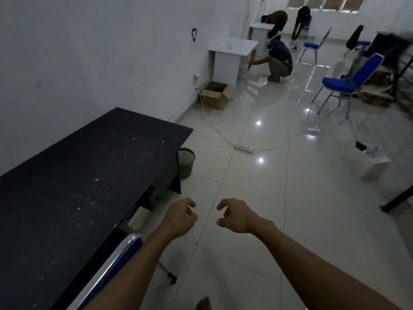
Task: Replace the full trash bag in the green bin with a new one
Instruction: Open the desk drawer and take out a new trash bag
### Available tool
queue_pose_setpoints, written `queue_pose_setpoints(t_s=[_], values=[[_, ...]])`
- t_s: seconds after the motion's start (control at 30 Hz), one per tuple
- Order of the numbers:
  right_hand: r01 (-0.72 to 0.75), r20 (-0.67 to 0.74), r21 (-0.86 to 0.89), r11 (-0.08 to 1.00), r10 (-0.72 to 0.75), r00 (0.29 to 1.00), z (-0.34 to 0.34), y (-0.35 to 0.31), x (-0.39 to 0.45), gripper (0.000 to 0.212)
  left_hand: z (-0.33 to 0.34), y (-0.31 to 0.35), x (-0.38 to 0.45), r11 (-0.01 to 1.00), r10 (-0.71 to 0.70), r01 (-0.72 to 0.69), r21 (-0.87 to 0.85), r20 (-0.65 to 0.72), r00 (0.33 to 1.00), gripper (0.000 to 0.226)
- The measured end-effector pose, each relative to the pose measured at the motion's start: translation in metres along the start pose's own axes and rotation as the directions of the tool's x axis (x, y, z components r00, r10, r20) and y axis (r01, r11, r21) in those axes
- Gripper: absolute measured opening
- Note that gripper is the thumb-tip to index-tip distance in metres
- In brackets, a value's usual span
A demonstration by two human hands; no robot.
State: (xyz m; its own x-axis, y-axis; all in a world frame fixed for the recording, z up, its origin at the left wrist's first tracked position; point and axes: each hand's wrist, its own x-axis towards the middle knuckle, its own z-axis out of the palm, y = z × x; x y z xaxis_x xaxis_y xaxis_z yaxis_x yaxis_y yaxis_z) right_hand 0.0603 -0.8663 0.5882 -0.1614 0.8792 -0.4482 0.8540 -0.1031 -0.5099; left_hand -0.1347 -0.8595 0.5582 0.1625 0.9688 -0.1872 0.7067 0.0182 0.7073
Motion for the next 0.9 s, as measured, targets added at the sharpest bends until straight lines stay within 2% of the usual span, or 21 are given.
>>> queue_pose_setpoints(t_s=[0.2,0.43,0.53,0.77,0.83,0.9], values=[[0.017,0.065,-0.084,0.996,-0.012,0.998,-0.060,-0.001,0.100,0.046,-0.013,0.007,0.108,0.998,-0.051,0.049,-0.039,-0.038,0.998,0.025],[0.130,0.161,-0.131,0.983,-0.108,0.981,-0.102,-0.014,0.210,0.042,-0.035,-0.009,0.194,0.989,-0.148,0.146,-0.031,-0.079,0.986,0.024],[0.184,0.212,-0.152,0.971,-0.149,0.966,-0.115,-0.018,0.264,0.040,-0.044,-0.021,0.227,0.973,-0.230,0.230,-0.021,-0.113,0.966,0.022],[0.328,0.361,-0.215,0.920,-0.238,0.902,-0.149,-0.022,0.383,0.034,-0.047,-0.033,0.300,0.892,-0.451,0.442,-0.096,-0.269,0.851,0.024],[0.358,0.375,-0.196,0.913,-0.267,0.888,-0.152,-0.028,0.385,0.034,-0.044,-0.030,0.300,0.887,-0.459,0.452,-0.088,-0.250,0.852,0.022],[0.442,0.504,-0.226,0.868,-0.284,0.816,-0.187,-0.030,0.453,0.035,-0.034,-0.013,0.352,0.817,-0.576,0.544,-0.192,-0.325,0.750,0.021]])
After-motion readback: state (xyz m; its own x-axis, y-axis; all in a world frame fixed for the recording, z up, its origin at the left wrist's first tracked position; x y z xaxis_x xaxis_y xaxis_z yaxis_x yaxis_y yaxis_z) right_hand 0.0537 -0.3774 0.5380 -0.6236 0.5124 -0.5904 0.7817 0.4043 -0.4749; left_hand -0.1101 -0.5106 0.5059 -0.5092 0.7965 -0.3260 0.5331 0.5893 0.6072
